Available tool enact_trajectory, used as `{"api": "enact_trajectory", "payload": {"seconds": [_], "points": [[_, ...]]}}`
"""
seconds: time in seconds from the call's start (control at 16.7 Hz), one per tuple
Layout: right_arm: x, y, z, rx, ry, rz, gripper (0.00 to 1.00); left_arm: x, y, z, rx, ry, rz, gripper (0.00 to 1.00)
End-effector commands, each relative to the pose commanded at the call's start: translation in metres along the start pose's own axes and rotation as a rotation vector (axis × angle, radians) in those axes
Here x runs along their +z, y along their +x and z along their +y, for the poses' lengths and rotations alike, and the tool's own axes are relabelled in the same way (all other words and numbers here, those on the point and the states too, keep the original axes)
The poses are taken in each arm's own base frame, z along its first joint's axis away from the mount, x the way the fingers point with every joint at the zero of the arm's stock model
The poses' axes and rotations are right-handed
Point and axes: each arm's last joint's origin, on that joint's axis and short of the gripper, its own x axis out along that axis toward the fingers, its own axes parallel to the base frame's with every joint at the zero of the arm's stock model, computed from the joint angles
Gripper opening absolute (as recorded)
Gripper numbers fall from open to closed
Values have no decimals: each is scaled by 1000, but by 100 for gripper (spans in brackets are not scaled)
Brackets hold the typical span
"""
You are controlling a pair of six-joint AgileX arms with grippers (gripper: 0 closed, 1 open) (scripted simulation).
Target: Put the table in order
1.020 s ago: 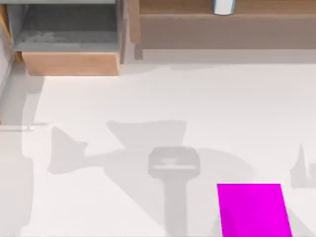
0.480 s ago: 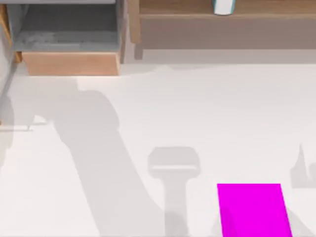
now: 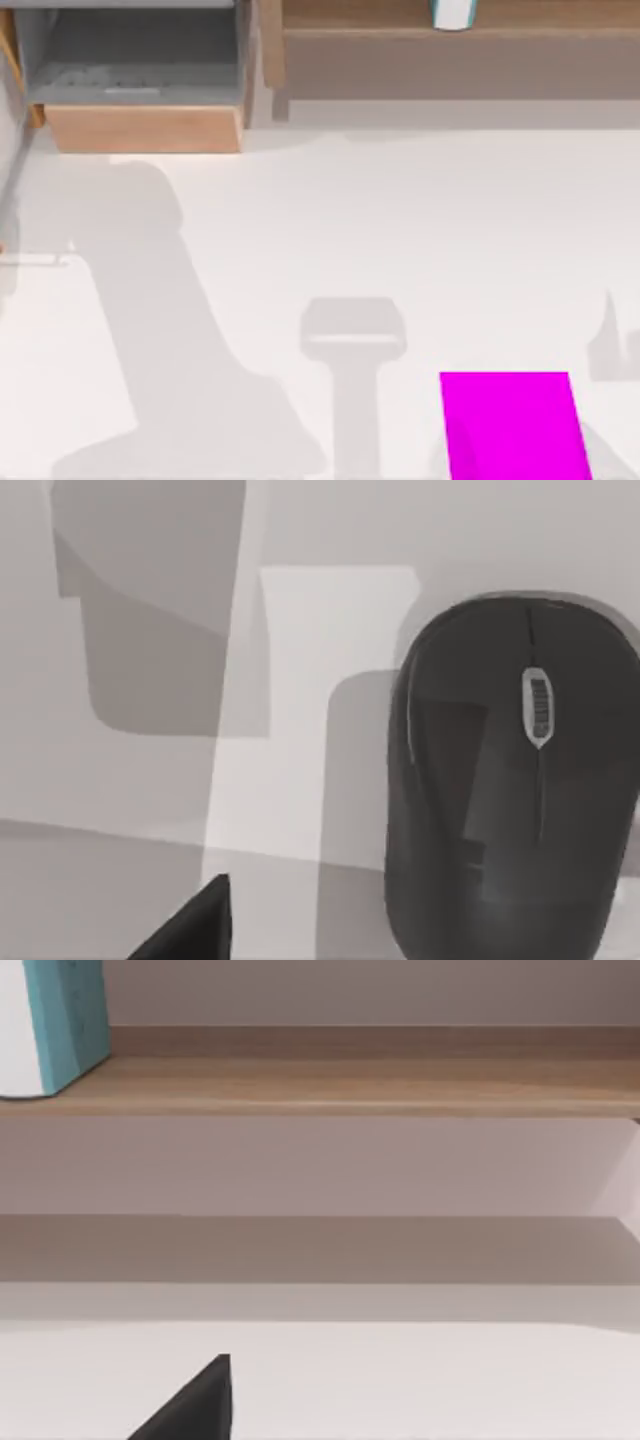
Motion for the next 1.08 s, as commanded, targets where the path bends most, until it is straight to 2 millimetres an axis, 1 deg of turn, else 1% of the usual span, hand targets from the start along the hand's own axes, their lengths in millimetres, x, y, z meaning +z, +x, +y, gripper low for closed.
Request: {"api": "enact_trajectory", "payload": {"seconds": [0.24,0.48,0.66,1.08], "points": [[0,0,0,0,0,0,100,0,2,2,0,-3,2,100],[0,0,0,0,0,0,100,-1,17,6,-4,0,0,100],[0,0,0,0,0,0,100,-1,26,3,-1,-2,-1,100],[0,0,0,0,0,0,100,0,30,0,0,0,0,100]]}}
